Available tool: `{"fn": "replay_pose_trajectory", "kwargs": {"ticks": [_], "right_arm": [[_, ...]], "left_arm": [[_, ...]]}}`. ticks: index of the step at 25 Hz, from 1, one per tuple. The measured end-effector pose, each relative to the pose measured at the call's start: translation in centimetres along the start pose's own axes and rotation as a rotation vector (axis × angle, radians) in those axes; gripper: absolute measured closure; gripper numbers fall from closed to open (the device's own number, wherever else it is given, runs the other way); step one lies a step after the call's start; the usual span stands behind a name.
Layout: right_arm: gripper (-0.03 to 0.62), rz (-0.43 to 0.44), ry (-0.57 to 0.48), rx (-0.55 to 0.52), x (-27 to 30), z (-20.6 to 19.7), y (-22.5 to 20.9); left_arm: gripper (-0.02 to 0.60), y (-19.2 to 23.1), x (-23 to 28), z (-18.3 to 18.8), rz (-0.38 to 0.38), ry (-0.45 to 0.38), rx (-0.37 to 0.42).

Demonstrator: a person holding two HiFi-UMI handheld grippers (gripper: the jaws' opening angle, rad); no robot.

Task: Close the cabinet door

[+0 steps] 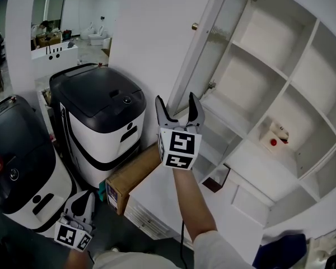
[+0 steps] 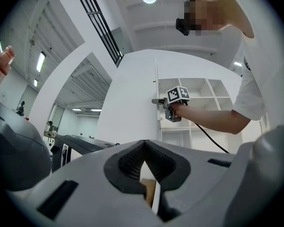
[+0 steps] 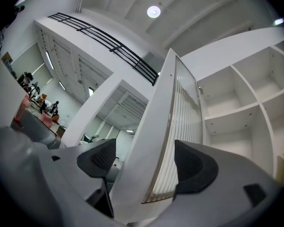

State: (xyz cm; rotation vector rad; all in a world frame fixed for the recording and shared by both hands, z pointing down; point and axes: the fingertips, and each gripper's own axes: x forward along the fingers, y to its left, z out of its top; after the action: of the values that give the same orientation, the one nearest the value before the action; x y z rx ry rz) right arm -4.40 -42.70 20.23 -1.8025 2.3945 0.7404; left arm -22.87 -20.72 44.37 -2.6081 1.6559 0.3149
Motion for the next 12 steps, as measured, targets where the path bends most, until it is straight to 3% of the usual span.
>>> {"fn": "replay_pose_trajectory", "kwargs": {"ticks": [12], "right_arm": [[0.244,-0.018,0.045,-0.027,1.3,-0.5,-0.1]], "left_arm": [[0.575,0.5,-0.4,1.5,0.024,-0.027,0.05]]}}
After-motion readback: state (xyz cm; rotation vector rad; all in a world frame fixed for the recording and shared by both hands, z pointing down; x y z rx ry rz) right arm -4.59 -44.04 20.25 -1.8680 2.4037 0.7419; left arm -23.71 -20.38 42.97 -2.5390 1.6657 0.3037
